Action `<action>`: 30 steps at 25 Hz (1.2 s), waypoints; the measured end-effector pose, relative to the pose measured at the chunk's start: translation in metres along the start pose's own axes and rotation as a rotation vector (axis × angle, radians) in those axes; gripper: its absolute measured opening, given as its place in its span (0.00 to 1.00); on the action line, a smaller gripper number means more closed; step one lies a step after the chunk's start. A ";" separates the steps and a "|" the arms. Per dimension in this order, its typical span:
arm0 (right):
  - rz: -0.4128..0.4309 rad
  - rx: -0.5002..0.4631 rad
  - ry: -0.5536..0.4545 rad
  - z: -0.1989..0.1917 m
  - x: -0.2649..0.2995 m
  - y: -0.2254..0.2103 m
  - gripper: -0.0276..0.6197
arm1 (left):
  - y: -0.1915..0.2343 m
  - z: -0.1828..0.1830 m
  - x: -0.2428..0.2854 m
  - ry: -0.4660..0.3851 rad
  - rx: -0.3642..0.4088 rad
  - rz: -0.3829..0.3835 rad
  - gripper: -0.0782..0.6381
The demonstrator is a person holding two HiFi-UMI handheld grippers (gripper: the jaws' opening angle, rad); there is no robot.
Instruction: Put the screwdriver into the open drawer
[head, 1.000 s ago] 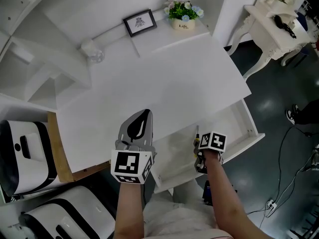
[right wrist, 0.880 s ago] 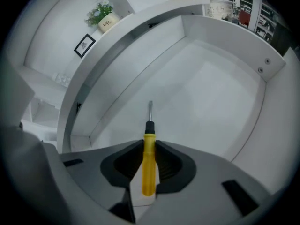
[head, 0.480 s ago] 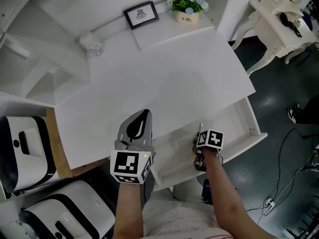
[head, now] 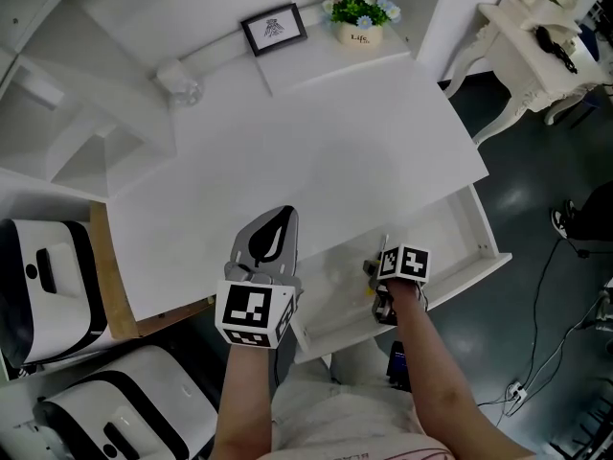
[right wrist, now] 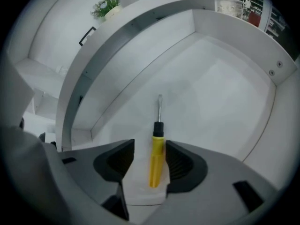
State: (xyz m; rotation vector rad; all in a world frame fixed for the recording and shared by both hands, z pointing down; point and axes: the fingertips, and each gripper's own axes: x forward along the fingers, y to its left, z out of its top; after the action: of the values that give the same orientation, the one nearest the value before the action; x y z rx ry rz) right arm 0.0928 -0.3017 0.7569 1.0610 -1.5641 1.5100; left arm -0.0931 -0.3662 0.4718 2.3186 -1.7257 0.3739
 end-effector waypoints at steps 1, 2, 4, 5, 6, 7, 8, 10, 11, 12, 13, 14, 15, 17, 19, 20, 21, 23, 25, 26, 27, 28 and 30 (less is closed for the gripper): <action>0.008 0.001 -0.005 0.002 -0.002 0.002 0.37 | -0.001 0.002 0.000 -0.003 0.004 -0.003 0.12; 0.013 0.001 -0.010 0.003 -0.004 0.003 0.40 | -0.002 0.003 -0.001 -0.007 0.007 -0.006 0.12; 0.016 -0.004 -0.019 0.005 -0.008 0.006 0.43 | -0.004 0.008 -0.002 -0.018 0.010 -0.011 0.12; 0.018 -0.006 -0.022 0.006 -0.010 0.007 0.43 | -0.005 0.011 -0.003 -0.024 0.012 -0.014 0.12; 0.020 -0.009 -0.025 0.006 -0.013 0.009 0.44 | -0.006 0.013 -0.005 -0.029 0.016 -0.017 0.12; 0.023 -0.012 -0.029 0.007 -0.015 0.011 0.45 | -0.007 0.016 -0.006 -0.035 0.021 -0.020 0.12; 0.027 -0.015 -0.033 0.007 -0.018 0.014 0.45 | -0.008 0.019 -0.008 -0.042 0.024 -0.023 0.12; 0.037 -0.025 -0.042 0.008 -0.024 0.018 0.45 | -0.009 0.025 -0.012 -0.056 0.030 -0.026 0.12; 0.040 -0.031 -0.048 0.010 -0.027 0.019 0.45 | -0.009 0.028 -0.013 -0.063 0.032 -0.026 0.12; 0.042 -0.038 -0.056 0.012 -0.031 0.021 0.45 | -0.009 0.031 -0.014 -0.071 0.033 -0.027 0.12; 0.044 -0.044 -0.064 0.014 -0.035 0.022 0.45 | -0.009 0.033 -0.016 -0.078 0.033 -0.027 0.12; 0.046 -0.048 -0.073 0.016 -0.039 0.024 0.45 | -0.010 0.036 -0.017 -0.085 0.034 -0.029 0.12; 0.049 -0.052 -0.081 0.017 -0.043 0.025 0.45 | -0.010 0.039 -0.018 -0.092 0.035 -0.030 0.12; 0.055 -0.058 -0.098 0.019 -0.052 0.028 0.45 | -0.011 0.044 -0.021 -0.105 0.039 -0.034 0.12; 0.060 -0.061 -0.116 0.021 -0.061 0.030 0.45 | -0.013 0.051 -0.025 -0.120 0.044 -0.038 0.12; 0.063 -0.063 -0.125 0.021 -0.065 0.031 0.45 | -0.013 0.054 -0.027 -0.129 0.047 -0.041 0.12; 0.066 -0.065 -0.134 0.022 -0.069 0.033 0.45 | -0.014 0.057 -0.029 -0.137 0.050 -0.043 0.12; 0.072 -0.066 -0.153 0.024 -0.076 0.035 0.45 | -0.015 0.063 -0.031 -0.153 0.057 -0.047 0.12; 0.078 -0.064 -0.173 0.027 -0.083 0.037 0.45 | -0.016 0.069 -0.033 -0.168 0.062 -0.052 0.12; 0.080 -0.063 -0.181 0.028 -0.086 0.038 0.45 | -0.017 0.072 -0.034 -0.175 0.064 -0.055 0.12; 0.082 -0.062 -0.188 0.028 -0.090 0.039 0.45 | -0.018 0.074 -0.035 -0.182 0.066 -0.059 0.12; 0.082 -0.061 -0.196 0.029 -0.093 0.040 0.45 | -0.019 0.077 -0.037 -0.189 0.068 -0.063 0.12; 0.083 -0.062 -0.213 0.030 -0.101 0.042 0.45 | -0.021 0.082 -0.039 -0.202 0.074 -0.070 0.12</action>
State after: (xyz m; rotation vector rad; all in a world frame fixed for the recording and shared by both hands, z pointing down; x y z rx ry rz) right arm 0.0982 -0.3236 0.6458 1.1647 -1.8094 1.4307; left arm -0.0779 -0.3527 0.3806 2.5391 -1.7393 0.2002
